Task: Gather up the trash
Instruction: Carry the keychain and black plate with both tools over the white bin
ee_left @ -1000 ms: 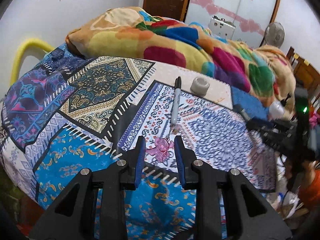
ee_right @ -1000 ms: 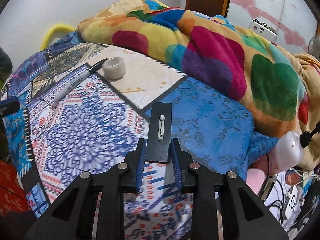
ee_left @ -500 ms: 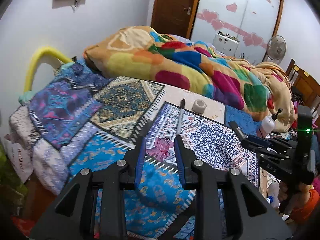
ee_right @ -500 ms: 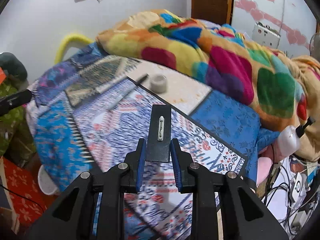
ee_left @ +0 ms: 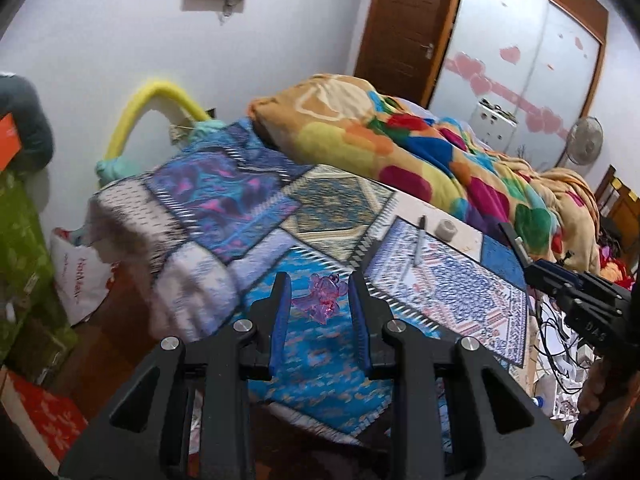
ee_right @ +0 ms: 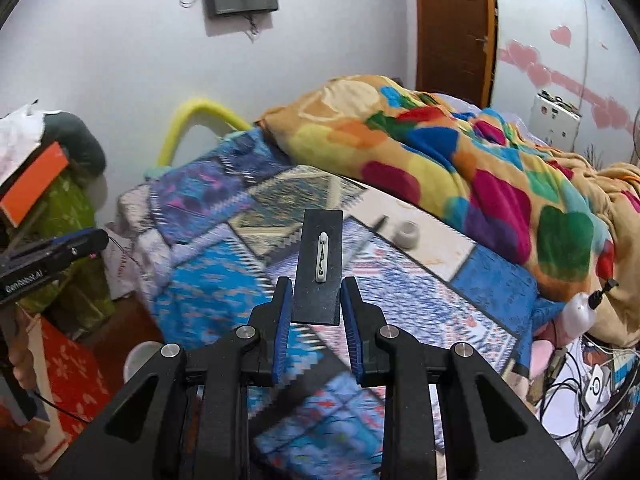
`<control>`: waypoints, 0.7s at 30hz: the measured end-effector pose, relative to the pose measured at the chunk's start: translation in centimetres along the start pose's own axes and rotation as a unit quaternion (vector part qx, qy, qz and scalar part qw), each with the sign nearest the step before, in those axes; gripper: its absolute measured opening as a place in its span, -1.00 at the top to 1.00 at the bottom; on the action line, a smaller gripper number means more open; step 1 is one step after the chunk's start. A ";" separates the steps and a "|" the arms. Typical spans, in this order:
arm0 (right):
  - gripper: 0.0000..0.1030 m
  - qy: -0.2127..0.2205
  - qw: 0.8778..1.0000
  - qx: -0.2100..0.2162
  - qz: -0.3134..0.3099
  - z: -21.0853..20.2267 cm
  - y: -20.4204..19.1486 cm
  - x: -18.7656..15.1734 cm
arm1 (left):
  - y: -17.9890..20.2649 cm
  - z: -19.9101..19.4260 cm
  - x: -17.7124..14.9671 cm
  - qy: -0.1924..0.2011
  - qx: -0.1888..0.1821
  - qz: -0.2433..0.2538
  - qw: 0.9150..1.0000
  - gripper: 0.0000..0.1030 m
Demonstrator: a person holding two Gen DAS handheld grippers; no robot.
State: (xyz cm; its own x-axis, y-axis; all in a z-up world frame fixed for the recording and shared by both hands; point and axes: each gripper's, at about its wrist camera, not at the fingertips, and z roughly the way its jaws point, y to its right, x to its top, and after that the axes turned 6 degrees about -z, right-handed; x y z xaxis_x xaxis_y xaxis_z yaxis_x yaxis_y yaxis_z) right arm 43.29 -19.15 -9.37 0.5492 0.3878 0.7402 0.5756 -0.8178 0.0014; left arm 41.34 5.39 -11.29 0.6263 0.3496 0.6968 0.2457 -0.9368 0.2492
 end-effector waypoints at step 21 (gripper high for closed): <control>0.56 -0.010 0.990 0.130 -0.061 1.9 -18.0 0.7 | -15.2 -9.4 -4.0 0.029 0.074 -0.057 0.995 0.44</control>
State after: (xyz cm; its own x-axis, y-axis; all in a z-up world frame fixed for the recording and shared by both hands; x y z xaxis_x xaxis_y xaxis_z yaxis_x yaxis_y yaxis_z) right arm 34.46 -3.37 -10.18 0.4765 0.4878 0.7314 0.7730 -0.6287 -0.0842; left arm 28.21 18.06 -11.52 0.5453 0.4481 0.7084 0.4224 -0.8769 0.2296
